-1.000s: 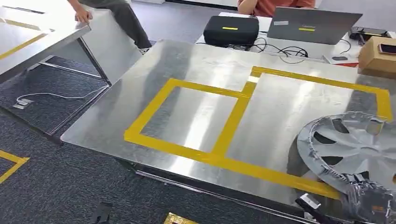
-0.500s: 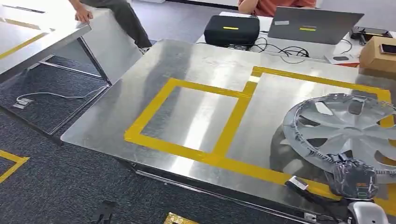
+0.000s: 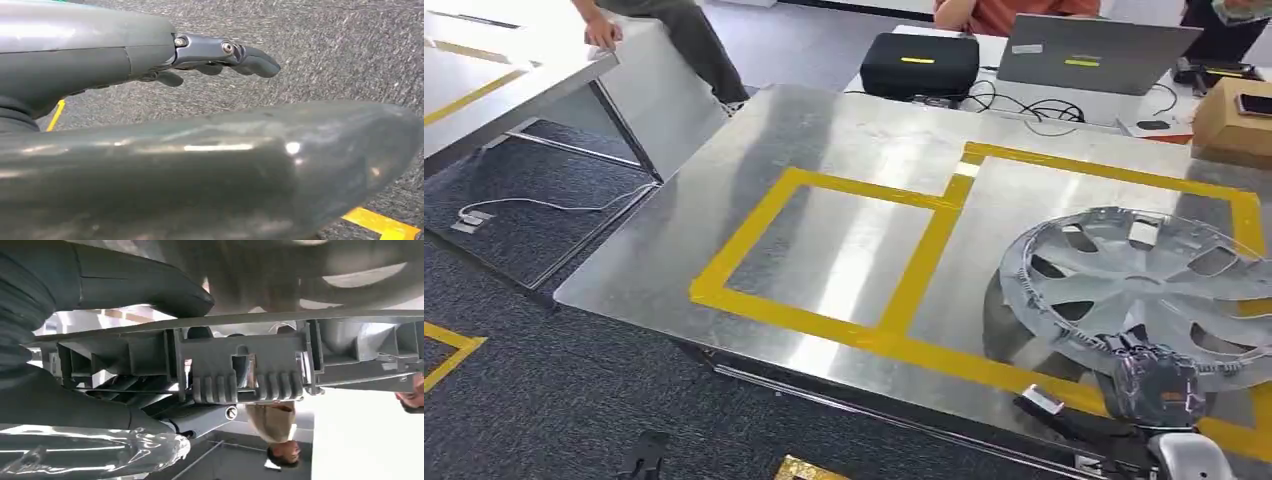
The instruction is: Take the parts from the cabinet and place them on the table.
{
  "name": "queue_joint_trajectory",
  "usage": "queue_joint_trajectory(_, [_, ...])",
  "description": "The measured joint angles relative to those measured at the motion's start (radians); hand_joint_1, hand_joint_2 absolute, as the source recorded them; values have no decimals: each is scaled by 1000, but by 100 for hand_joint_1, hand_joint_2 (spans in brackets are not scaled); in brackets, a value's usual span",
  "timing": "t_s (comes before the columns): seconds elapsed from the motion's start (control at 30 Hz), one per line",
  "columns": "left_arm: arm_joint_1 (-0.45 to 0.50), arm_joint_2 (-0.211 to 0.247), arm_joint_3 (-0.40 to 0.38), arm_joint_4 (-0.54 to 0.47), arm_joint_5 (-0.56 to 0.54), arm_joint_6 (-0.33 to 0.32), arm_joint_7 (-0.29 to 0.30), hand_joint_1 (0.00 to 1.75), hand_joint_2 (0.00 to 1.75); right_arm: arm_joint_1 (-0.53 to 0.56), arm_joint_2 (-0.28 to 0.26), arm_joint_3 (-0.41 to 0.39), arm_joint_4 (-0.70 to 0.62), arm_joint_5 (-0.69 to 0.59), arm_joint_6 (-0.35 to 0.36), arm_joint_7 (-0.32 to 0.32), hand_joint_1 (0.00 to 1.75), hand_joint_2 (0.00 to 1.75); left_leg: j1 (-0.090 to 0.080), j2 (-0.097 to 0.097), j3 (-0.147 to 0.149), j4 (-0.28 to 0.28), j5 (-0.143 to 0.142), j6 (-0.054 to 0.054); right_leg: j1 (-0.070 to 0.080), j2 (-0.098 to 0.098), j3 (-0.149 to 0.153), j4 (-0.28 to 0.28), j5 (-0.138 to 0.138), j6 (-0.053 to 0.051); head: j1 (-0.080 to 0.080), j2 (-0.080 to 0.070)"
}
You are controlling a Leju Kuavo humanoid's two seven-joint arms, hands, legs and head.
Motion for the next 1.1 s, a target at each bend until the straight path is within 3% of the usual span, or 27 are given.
queue_joint_trajectory(0.23, [-4, -3, 0, 0, 3, 2, 10, 0, 0, 1, 1, 36, 1, 6, -4, -1, 175, 175, 0, 0, 2, 0, 0, 0, 0, 0, 0, 0, 0, 0, 0, 0])
queue_joint_trajectory(0.53, [0, -1, 0, 0, 10, -70, -4, 0, 0, 44, -4, 46, -20, -1, -15, 38, 175, 175, 0, 0, 1, 0, 0, 0, 0, 0, 0, -1, 0, 0, 0, 0])
queue_joint_trajectory(0.83, [3, 1, 0, 0, 8, -85, 11, 0, 0, 65, -8, 44, -28, -10, -19, 52, 175, 175, 0, 0, 2, 0, 0, 0, 0, 0, 0, -1, 0, 0, 0, 0])
queue_joint_trajectory(1.03, [5, 2, 0, 0, 20, -142, -31, 0, 0, 75, -8, 39, -33, -10, -26, 52, 175, 175, 0, 0, 2, 0, 0, 0, 0, 0, 0, -1, 0, 0, 0, 0])
queue_joint_trajectory(1.1, [6, 2, 0, 0, 18, -133, -66, 0, 0, 79, -8, 37, -33, -12, -27, 54, 175, 175, 0, 0, 2, 0, 0, 0, 0, 0, 0, -1, 0, 0, 0, 0])
